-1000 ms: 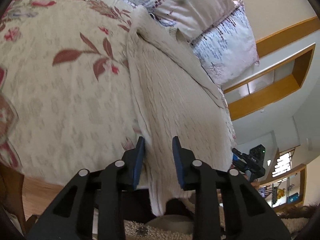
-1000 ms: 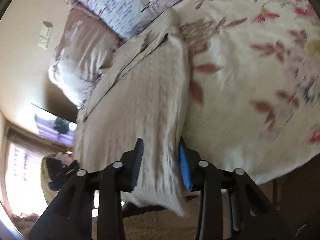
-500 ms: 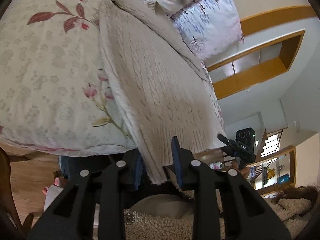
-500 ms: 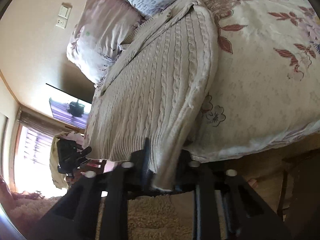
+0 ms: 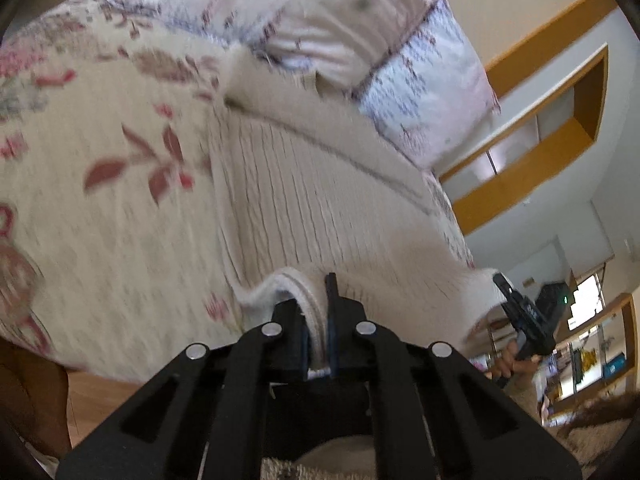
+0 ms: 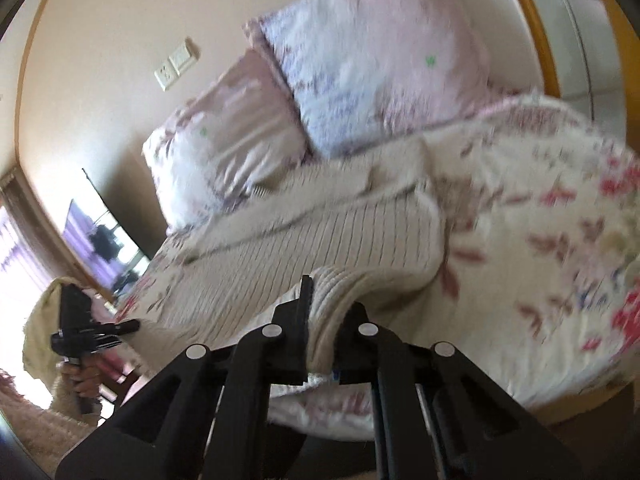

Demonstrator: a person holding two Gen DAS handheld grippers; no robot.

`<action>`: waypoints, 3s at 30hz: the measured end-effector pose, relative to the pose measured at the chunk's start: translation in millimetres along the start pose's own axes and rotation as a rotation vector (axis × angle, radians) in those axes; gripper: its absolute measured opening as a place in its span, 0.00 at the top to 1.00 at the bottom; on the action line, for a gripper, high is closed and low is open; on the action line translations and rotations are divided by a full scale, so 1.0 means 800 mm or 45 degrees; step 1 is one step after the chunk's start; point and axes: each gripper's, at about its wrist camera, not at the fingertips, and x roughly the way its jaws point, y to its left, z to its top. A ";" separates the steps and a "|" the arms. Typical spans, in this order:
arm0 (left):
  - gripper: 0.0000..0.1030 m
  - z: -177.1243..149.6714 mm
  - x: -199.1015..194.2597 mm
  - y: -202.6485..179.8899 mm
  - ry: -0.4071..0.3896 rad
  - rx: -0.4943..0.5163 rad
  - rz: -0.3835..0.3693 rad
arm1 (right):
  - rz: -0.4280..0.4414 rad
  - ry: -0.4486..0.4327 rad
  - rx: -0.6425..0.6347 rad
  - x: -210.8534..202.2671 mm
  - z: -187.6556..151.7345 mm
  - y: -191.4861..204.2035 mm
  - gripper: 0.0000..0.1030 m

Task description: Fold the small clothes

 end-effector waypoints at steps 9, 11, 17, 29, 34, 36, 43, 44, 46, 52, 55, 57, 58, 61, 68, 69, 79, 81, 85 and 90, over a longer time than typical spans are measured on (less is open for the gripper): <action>0.94 0.068 -0.021 -0.021 -0.188 0.087 0.094 | -0.076 -0.177 -0.104 0.010 0.044 0.014 0.93; 0.94 0.084 -0.020 -0.031 -0.220 0.122 0.120 | -0.103 -0.205 -0.146 0.018 0.057 0.022 0.93; 0.94 0.145 -0.006 -0.060 -0.317 0.219 0.203 | -0.211 -0.267 -0.262 0.047 0.099 0.040 0.93; 0.94 0.262 0.077 -0.048 -0.376 0.199 0.288 | -0.298 -0.271 -0.228 0.160 0.172 0.021 0.93; 0.94 0.287 0.151 0.019 -0.234 0.019 0.326 | -0.330 -0.043 -0.045 0.248 0.166 -0.032 0.93; 0.94 0.289 0.175 0.045 -0.177 -0.066 0.321 | -0.355 0.057 0.039 0.278 0.159 -0.051 0.93; 0.93 0.299 0.209 0.063 -0.129 -0.112 0.295 | -0.394 0.156 0.207 0.319 0.172 -0.077 0.80; 0.92 0.301 0.213 0.062 -0.129 -0.119 0.295 | -0.363 0.172 0.278 0.325 0.176 -0.085 0.65; 0.86 0.307 0.217 0.061 -0.139 -0.146 0.275 | -0.323 0.162 0.361 0.330 0.184 -0.094 0.50; 0.49 0.311 0.183 0.043 -0.235 -0.133 0.262 | -0.306 0.063 0.316 0.290 0.192 -0.078 0.41; 0.49 0.301 0.154 0.033 -0.254 -0.060 0.291 | -0.365 0.046 0.229 0.256 0.179 -0.073 0.41; 0.51 0.286 0.138 0.034 -0.239 -0.040 0.304 | -0.400 0.057 0.201 0.234 0.168 -0.079 0.42; 0.51 0.281 0.135 0.034 -0.229 -0.035 0.302 | -0.413 0.067 0.196 0.228 0.161 -0.084 0.42; 0.51 0.256 0.121 0.035 -0.189 0.005 0.319 | -0.421 0.109 0.189 0.215 0.141 -0.097 0.50; 0.55 0.214 0.115 0.028 -0.137 0.116 0.411 | -0.430 0.210 0.127 0.209 0.104 -0.101 0.55; 0.57 0.210 0.118 0.027 -0.123 0.129 0.432 | -0.425 0.229 0.113 0.213 0.100 -0.100 0.56; 0.90 0.198 0.143 0.045 -0.024 0.099 0.492 | -0.452 0.190 0.010 0.202 0.091 -0.089 0.92; 0.93 0.199 0.138 0.047 -0.025 0.081 0.473 | -0.454 0.171 -0.017 0.197 0.093 -0.083 0.92; 0.94 0.197 0.131 0.046 -0.025 0.083 0.456 | -0.458 0.155 -0.028 0.190 0.091 -0.074 0.92; 0.95 0.191 0.119 0.046 -0.028 0.098 0.428 | -0.502 0.176 -0.003 0.184 0.080 -0.080 0.92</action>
